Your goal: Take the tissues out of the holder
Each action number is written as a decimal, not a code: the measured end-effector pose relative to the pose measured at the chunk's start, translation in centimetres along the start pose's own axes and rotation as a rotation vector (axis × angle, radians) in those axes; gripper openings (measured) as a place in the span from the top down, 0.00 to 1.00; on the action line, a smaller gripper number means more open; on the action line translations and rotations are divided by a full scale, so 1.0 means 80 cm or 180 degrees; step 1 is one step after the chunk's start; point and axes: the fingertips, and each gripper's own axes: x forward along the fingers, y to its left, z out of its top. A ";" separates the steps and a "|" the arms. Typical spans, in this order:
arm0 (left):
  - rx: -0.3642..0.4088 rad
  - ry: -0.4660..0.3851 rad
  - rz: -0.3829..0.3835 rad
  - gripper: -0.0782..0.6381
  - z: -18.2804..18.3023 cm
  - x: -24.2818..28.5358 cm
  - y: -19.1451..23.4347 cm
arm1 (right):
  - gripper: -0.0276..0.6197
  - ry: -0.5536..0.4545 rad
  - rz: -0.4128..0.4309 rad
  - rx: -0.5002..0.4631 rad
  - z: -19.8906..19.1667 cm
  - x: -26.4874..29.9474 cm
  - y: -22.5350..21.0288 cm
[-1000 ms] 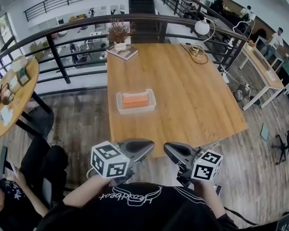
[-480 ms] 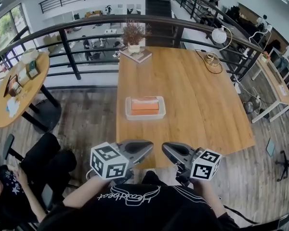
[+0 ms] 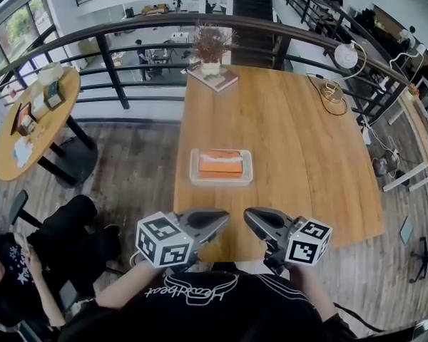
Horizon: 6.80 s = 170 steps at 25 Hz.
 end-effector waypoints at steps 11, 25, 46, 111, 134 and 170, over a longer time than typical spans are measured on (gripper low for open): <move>0.0058 0.0179 0.0243 0.87 0.014 0.046 0.063 | 0.93 0.0101 0.0091 0.0106 0.026 0.022 -0.068; 0.0274 0.0474 0.0471 0.81 0.027 0.085 0.162 | 0.93 0.0241 0.0152 0.0333 0.032 0.058 -0.156; 0.1760 0.1632 0.0728 0.29 0.005 0.134 0.303 | 0.93 0.0412 0.0094 0.0599 0.017 0.078 -0.245; 0.2270 0.2065 0.0752 0.45 0.014 0.160 0.309 | 0.93 0.0162 0.0054 0.0840 0.046 0.075 -0.325; 0.0503 0.0276 0.1075 0.45 0.011 0.039 0.134 | 0.93 -0.0033 -0.0043 0.0204 0.016 -0.014 -0.132; 0.0247 -0.0263 0.0656 0.45 -0.163 -0.174 -0.197 | 0.93 -0.0076 -0.0229 -0.0331 -0.191 -0.149 0.223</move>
